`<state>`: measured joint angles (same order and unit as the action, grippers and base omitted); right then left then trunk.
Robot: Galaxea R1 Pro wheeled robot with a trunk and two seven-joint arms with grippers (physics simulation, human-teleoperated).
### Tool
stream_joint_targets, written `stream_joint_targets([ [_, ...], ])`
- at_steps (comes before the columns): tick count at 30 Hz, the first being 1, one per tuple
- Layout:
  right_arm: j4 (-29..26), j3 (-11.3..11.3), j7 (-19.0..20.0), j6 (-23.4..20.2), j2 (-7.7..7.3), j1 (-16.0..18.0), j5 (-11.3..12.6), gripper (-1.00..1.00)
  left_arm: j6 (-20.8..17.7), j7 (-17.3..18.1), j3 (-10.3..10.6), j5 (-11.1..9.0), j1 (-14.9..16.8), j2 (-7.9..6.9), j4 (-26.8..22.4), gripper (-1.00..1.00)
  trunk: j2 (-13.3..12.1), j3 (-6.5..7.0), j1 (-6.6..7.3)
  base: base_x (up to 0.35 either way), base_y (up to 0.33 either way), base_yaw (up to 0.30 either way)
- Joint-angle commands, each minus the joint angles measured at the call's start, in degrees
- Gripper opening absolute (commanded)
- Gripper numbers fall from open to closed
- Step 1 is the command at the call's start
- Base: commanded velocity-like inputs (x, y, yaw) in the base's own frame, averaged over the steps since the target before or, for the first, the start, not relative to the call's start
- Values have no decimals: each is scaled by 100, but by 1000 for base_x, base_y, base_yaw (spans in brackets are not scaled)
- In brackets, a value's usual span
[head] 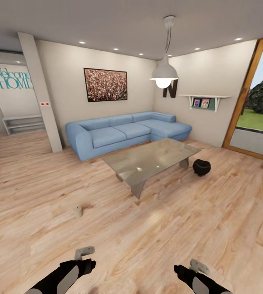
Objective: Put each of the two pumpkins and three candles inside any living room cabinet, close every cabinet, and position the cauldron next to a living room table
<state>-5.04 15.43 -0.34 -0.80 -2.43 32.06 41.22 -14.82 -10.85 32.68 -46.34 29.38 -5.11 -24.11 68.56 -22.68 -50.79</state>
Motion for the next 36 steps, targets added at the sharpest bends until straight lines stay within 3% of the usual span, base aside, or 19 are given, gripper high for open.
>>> stream_joint_targets([
  [1,-6,48,2,-8,-3,2,53,100,-16,-49,50,-59,5,-7,-15,100,4,-3,-1,84,56,275],
  [14,-15,48,42,-16,-3,2,53,100,-12,-49,58,-58,4,-7,-15,100,4,5,-1,168,115,114],
  [27,-15,48,43,-13,-3,2,56,100,-12,-49,56,-50,3,-7,-15,100,4,5,-1,19,12,84],
  [36,-15,48,43,-17,-3,2,57,100,-12,-49,54,-52,3,-7,-15,100,4,5,-1,80,46,237],
])
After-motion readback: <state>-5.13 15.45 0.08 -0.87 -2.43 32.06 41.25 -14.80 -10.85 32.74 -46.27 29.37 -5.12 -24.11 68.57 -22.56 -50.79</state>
